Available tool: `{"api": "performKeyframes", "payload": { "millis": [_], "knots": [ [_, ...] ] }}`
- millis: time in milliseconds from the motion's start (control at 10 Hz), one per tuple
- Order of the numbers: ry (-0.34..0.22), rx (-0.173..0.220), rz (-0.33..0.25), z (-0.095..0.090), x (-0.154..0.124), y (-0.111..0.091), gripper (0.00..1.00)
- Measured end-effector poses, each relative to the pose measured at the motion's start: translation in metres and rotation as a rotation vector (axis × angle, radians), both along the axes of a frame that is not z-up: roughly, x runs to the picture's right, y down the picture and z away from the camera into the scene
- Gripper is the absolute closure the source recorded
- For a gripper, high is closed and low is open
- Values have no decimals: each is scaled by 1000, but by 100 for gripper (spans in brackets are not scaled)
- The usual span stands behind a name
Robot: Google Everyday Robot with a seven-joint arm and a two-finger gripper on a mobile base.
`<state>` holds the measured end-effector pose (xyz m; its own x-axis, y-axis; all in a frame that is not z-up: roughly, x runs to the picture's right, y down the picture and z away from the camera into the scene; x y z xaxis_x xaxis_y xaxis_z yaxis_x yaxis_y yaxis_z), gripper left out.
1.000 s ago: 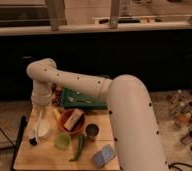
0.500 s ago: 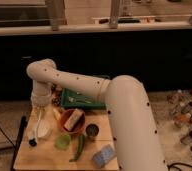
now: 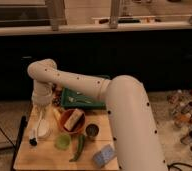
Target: Place brush in paper cup
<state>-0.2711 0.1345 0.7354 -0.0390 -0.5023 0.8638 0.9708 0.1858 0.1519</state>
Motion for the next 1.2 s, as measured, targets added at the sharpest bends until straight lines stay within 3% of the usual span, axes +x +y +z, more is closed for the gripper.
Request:
{"api": "performKeyframes", "payload": {
  "millis": [200,400,1200],
  "knots": [
    [9,0,3,1,1,0,35],
    [13,0,6,2,1,-1,21],
    [23,-10,6,7,3,-1,20]
  ]
}}
